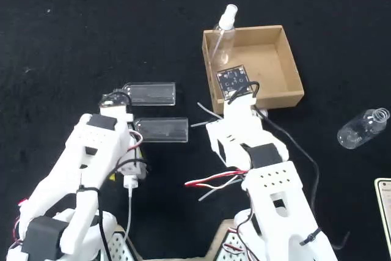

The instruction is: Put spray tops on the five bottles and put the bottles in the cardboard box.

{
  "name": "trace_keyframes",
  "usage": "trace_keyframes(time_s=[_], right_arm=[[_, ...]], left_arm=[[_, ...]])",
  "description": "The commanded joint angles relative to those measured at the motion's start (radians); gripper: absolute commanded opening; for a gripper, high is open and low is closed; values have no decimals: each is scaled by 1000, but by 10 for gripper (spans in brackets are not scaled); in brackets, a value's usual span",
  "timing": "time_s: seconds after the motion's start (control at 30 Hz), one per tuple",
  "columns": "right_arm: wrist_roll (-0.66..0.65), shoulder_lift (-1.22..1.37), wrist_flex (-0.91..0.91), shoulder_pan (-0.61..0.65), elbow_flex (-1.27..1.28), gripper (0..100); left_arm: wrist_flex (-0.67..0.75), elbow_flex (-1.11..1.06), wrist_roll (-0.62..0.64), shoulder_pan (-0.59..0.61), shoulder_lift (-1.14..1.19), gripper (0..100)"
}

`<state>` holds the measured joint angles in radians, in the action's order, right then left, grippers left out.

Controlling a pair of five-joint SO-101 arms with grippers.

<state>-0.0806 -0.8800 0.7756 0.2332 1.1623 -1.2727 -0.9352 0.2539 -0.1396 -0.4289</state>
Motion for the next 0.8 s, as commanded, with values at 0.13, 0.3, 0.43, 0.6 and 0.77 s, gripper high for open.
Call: trace_keyframes(time_s=[0.13, 0.3, 0.43, 0.6, 0.77], right_arm=[[-2, -35, -21, -18, -7, 262], [-2, -35, -21, -18, -7, 262], [-2, -35, -20, -18, -7, 262], [-2, -35, -21, -18, -7, 262], [-2, -35, -21, -18, -7, 262]], left_arm=[[0, -7, -14, -67, -3, 234], [6, -8, -14, -67, -3, 234], [46, -45, -18, -67, -3, 234], [69, -58, -17, -67, -3, 234], [69, -56, -20, -68, -3, 193]])
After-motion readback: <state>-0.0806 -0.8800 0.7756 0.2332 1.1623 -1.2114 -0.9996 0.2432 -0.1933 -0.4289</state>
